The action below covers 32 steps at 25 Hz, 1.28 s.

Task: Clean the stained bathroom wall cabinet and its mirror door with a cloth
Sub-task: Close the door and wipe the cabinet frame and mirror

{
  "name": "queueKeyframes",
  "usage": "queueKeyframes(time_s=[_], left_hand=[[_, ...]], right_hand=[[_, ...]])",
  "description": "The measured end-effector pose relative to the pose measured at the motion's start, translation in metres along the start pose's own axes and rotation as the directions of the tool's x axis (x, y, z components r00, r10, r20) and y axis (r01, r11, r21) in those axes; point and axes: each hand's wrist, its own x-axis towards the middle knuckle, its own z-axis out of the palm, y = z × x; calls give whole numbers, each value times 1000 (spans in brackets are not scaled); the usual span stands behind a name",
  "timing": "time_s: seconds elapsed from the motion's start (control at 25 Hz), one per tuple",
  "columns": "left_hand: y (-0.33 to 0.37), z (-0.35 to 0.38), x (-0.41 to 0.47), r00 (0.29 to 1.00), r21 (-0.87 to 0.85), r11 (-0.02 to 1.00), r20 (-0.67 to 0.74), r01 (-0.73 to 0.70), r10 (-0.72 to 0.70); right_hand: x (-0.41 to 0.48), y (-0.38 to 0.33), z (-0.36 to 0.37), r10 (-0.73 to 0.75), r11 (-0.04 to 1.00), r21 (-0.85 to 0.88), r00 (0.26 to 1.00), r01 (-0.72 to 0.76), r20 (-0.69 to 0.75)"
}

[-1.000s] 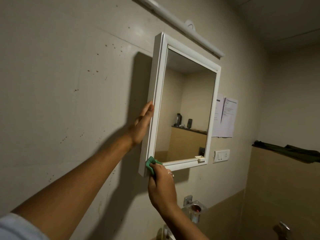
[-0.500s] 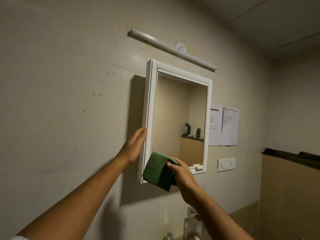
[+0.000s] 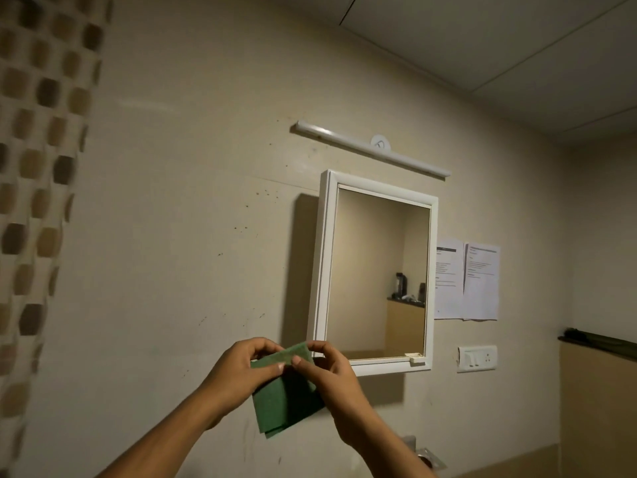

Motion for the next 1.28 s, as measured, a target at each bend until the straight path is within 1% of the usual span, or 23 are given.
queueKeyframes(time_s=[0.08, 0.2, 0.32, 0.4, 0.52, 0.64, 0.68, 0.72, 0.8, 0.92, 0.96, 1.12, 1.16, 1.28], left_hand=[[-6, -24, -16, 996, -49, 998, -84, 30, -34], [-19, -65, -50, 982, -135, 987, -150, 92, -112], [-39, -120, -103, 964, -192, 971, -195, 146, -183], [-50, -158, -135, 946, -187, 965, -231, 187, -228], [-76, -224, -194, 890, -240, 933, -309, 267, -334], [-106, -276, -261, 807, -309, 898, -412, 314, -424], [-116, -293, -288, 769, -332, 881, -443, 337, -461], [-125, -303, -307, 746, -343, 870, -457, 355, -485], [-142, -323, -353, 693, -359, 843, -483, 401, -536], [-161, -340, -414, 620, -385, 808, -518, 446, -590], [-167, -344, -435, 592, -388, 799, -537, 459, -601], [-183, -347, -514, 508, -321, 777, -612, 541, -606], [-188, -346, -534, 493, -303, 759, -611, 576, -619], [-211, -346, -594, 408, -283, 681, -626, 675, -665]], right_hand=[[-8, -3, 19, 18, 999, 44, 998, -21, 63], [-20, -6, 61, 1, 997, 76, 994, -10, 111], [-36, -6, 134, 5, 997, 79, 994, -14, 110], [-47, -5, 181, 7, 997, 80, 994, -15, 108], [-74, 7, 266, 29, 986, 154, 981, -59, 190], [-109, 31, 343, 91, 951, 256, 950, -172, 299], [-124, 41, 371, 122, 937, 267, 929, -224, 349], [-135, 48, 389, 142, 931, 262, 912, -255, 384], [-161, 64, 429, 184, 923, 219, 863, -316, 471], [-192, 84, 473, 241, 931, 83, 770, -354, 591], [-202, 91, 487, 252, 939, 28, 739, -344, 624], [-244, 116, 534, 298, 953, -175, 659, -247, 691], [-255, 124, 544, 307, 951, -214, 627, -221, 716], [-296, 156, 576, 333, 942, -303, 524, -144, 784]])
